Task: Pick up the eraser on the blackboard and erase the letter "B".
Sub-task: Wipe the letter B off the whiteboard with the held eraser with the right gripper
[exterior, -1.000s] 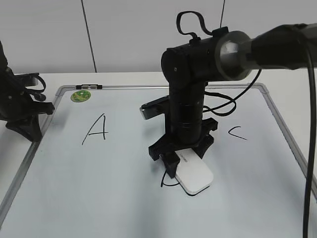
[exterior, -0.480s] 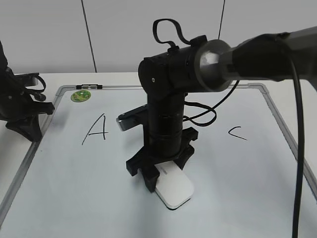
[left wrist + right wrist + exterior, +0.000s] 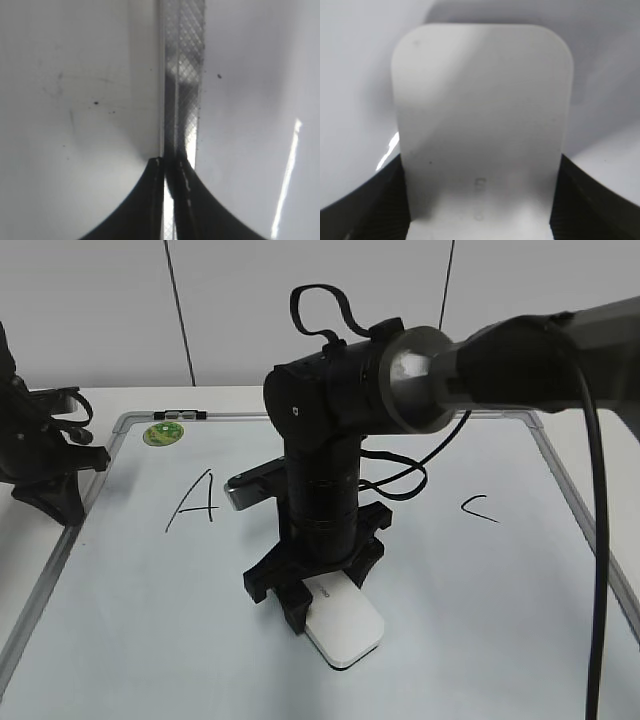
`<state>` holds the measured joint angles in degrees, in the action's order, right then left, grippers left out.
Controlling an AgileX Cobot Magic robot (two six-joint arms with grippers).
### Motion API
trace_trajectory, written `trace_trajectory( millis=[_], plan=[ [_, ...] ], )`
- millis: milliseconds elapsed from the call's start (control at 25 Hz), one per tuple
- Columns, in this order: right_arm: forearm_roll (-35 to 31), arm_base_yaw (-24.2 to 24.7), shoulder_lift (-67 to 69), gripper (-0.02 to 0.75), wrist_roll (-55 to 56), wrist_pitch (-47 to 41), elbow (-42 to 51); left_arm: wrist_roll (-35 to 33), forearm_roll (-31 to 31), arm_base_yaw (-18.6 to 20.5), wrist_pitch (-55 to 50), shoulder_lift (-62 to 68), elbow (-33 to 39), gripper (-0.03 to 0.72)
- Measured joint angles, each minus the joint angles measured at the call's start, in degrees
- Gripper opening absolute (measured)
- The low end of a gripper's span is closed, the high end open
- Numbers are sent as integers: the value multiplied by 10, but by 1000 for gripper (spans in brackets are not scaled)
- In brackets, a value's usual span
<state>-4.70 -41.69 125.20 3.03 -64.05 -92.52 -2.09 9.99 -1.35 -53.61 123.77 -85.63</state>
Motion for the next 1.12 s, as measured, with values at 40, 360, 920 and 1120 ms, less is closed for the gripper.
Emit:
trace_trajectory(
  millis=[40,360,920,1120],
  plan=[
    [0,0,0,521,2,0,0,0,0,0,0,0,0,19],
    [-1,9,0,521,19,0,0,0,-1,0,-1,0,0,19],
    [1,68,1,521,41,-6,-1,0,-3,0,-1,0,0,16],
    [8,94,1,521,47,-9,-2,0,-3,0,-1,0,0,16]
  ],
)
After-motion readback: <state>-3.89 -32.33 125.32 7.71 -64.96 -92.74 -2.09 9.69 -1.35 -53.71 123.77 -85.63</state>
